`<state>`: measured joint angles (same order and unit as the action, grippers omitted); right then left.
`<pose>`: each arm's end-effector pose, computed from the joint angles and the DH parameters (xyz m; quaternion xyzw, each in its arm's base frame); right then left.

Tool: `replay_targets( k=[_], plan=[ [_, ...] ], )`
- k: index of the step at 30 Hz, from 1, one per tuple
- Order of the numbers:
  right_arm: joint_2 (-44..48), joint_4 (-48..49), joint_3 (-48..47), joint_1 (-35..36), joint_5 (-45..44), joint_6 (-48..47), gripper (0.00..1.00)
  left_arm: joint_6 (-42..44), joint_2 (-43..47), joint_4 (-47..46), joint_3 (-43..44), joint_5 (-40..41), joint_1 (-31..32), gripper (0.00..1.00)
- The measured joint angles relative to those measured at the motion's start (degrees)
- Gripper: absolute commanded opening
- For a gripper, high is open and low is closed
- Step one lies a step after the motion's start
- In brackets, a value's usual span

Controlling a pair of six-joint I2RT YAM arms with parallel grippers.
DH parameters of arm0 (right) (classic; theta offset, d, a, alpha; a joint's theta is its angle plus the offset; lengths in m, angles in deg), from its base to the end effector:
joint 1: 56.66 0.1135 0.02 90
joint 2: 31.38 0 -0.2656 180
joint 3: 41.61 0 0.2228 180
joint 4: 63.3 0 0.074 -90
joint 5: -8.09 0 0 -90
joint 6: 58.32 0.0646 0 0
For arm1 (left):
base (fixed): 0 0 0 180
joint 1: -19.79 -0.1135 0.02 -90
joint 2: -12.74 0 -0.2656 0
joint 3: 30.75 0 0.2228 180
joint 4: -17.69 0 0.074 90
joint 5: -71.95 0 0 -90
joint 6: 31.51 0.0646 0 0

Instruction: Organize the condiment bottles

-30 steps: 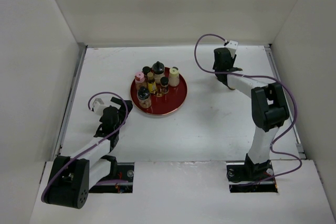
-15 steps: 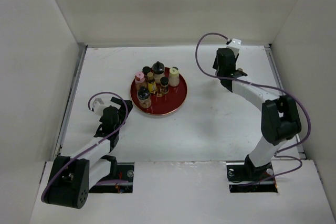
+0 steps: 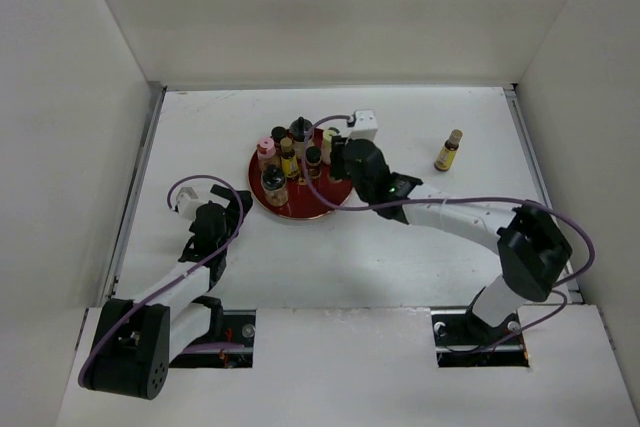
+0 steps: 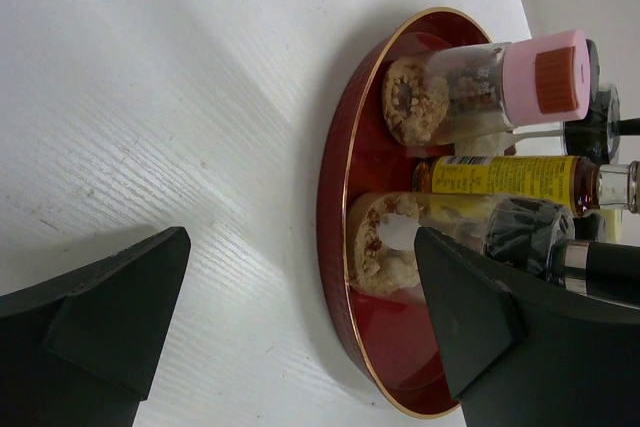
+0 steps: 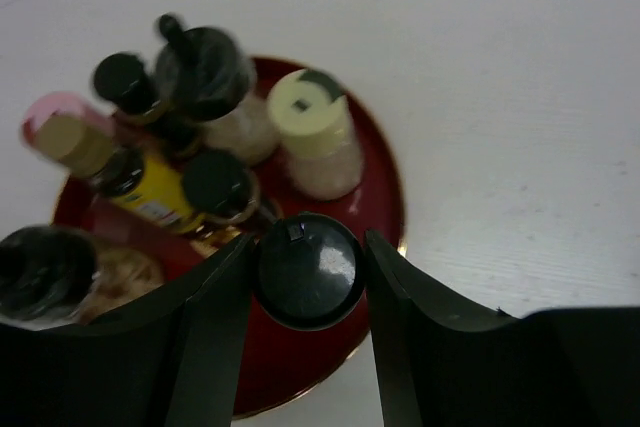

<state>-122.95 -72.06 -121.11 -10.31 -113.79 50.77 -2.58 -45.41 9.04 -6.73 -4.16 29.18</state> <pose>0.2770 0.2410 0.2866 -0.0351 0.8061 0.1048 0.5814 0.1877 -0.0153 0.1553 -0.4240 0.7274 -0.2221 0.4918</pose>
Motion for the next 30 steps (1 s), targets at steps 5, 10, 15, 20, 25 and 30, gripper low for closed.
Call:
replay_targets(
  k=[5, 10, 15, 20, 25, 30],
  plan=[
    [-2.97, 1.77, -0.90, 7.72, 0.44, 0.28, 0.39, 0.00, -0.02, 0.00, 0.00, -0.04, 0.00, 1.00],
    [-10.27, 3.17, -4.24, 10.60, 0.61, 0.15, 0.39, 0.00, 0.24, 0.00, 0.00, -0.07, 0.00, 1.00],
    [-14.78, 4.31, -5.38, 11.69, -0.50, -1.01, 0.40, 0.00, 0.37, 0.02, 0.00, -0.26, 0.00, 1.00],
    [-15.30, 5.75, -5.40, 12.66, -2.84, -2.36, 0.48, 0.02, 0.79, 0.02, 0.00, -0.44, 0.00, 1.00],
    [-15.30, 7.04, -5.33, 12.96, -3.65, -2.19, 0.66, 0.00, 0.87, 0.02, 0.00, -0.52, 0.00, 1.00],
    [-15.30, 7.80, -4.17, 12.96, -3.96, -2.14, 0.70, 0.02, 1.27, 0.02, 0.00, -0.55, 0.00, 1.00]
  ],
)
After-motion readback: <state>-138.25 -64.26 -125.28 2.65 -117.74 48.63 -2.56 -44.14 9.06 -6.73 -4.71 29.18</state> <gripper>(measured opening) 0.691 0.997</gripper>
